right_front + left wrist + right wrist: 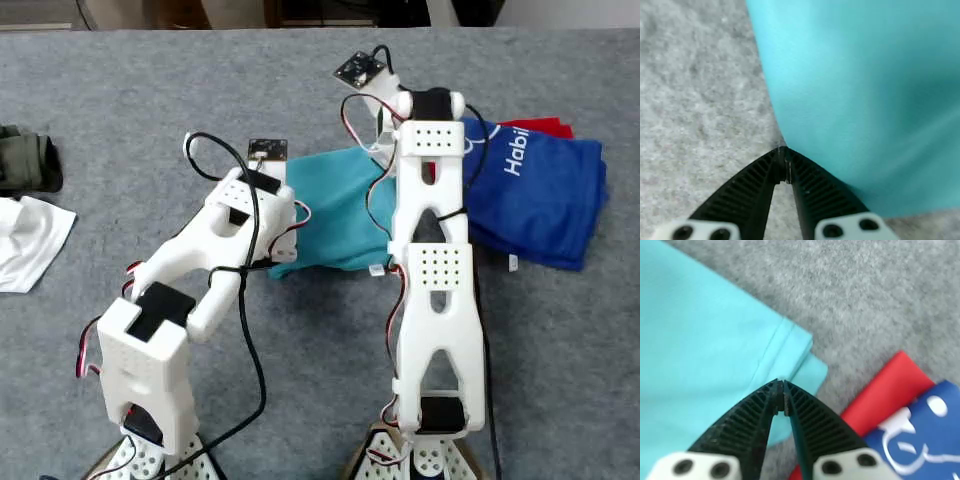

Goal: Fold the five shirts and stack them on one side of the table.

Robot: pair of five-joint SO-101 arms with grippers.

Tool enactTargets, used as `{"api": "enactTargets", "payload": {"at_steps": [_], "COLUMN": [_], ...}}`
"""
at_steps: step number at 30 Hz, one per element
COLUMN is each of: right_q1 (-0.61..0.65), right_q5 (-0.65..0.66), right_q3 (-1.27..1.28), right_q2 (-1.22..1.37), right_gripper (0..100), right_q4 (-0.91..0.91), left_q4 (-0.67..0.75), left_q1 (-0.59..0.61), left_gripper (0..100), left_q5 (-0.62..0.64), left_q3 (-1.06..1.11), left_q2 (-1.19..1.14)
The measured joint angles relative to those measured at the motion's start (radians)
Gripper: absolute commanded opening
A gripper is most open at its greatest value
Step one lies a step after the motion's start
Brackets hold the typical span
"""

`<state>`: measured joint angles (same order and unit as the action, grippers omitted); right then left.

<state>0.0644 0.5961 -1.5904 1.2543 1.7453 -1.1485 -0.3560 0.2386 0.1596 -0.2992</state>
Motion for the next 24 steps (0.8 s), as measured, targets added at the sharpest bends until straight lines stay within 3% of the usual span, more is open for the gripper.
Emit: {"api": "enactTargets", "payload": {"at_steps": [6, 11, 14, 18, 24], "right_q1": [-0.049, -0.054, -0.054, -0.054, -0.052], "right_q5": [-0.087, -0.203, -0.238, -0.241, -0.241], "right_q3": [0.048, 0.384, 0.646, 0.967, 1.393], "right_q2": [-0.187, -0.485, -0.695, -0.951, -1.198], "right_gripper": [0.3, 0.3, 0.3, 0.5, 0.5], "right_q4": [0.026, 0.026, 0.026, 0.026, 0.026], "left_q4": [0.072, 0.377, 0.499, 0.532, 0.542], "left_q1": [0.023, 0.129, 0.216, 0.284, 0.288], "left_gripper": [2, 2, 2, 2, 2], "left_q5": [0.002, -0.006, -0.006, -0.006, -0.006], "left_q3": [0.143, 0.408, 0.439, 0.439, 0.439], "left_q2": [0.296, 0.376, 0.379, 0.379, 0.379]}}
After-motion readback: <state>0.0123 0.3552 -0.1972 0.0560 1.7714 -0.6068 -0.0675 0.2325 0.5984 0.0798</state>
